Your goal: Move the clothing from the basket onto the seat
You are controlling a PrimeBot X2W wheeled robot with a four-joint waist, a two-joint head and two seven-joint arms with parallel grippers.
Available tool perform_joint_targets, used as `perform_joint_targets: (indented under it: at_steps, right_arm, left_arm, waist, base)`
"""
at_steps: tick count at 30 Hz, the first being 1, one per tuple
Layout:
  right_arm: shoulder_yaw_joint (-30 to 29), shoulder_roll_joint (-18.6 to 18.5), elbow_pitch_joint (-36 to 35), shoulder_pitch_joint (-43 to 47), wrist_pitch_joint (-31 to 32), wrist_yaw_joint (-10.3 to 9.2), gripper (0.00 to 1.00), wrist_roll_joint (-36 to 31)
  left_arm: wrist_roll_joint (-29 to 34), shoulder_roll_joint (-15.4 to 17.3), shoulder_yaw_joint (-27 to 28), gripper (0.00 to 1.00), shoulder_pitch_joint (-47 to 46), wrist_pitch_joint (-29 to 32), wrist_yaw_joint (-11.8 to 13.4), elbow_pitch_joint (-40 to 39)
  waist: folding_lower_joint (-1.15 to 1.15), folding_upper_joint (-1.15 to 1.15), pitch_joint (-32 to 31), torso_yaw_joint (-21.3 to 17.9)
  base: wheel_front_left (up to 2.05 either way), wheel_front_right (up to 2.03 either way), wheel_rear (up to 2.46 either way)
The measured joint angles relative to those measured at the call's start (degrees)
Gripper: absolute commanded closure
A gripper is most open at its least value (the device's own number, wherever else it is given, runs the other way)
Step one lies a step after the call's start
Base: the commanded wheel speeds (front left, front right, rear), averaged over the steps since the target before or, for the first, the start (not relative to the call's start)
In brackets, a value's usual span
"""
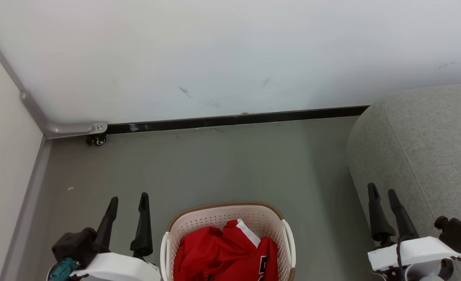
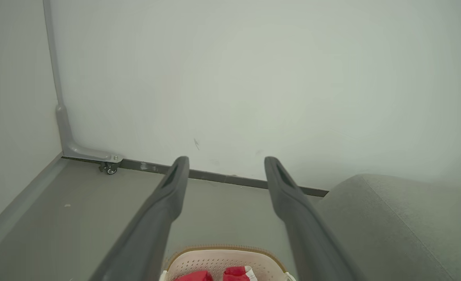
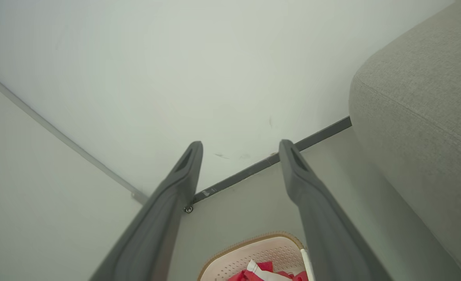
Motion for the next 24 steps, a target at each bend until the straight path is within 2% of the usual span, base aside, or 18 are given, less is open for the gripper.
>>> perform_joint_targets:
  at_steps: [24]
  right_arm:
    - [1.5, 0.1, 2.8, 0.0, -1.7, 0.01, 0.0, -19.8]
  left_arm:
    - [22.2, 1.0, -5.7, 0.0, 0.4, -4.8, 4.6, -0.9]
  waist:
    - [-0.04, 0.0, -1.4, 0.2]
  base:
    - [0.0, 0.0, 0.0]
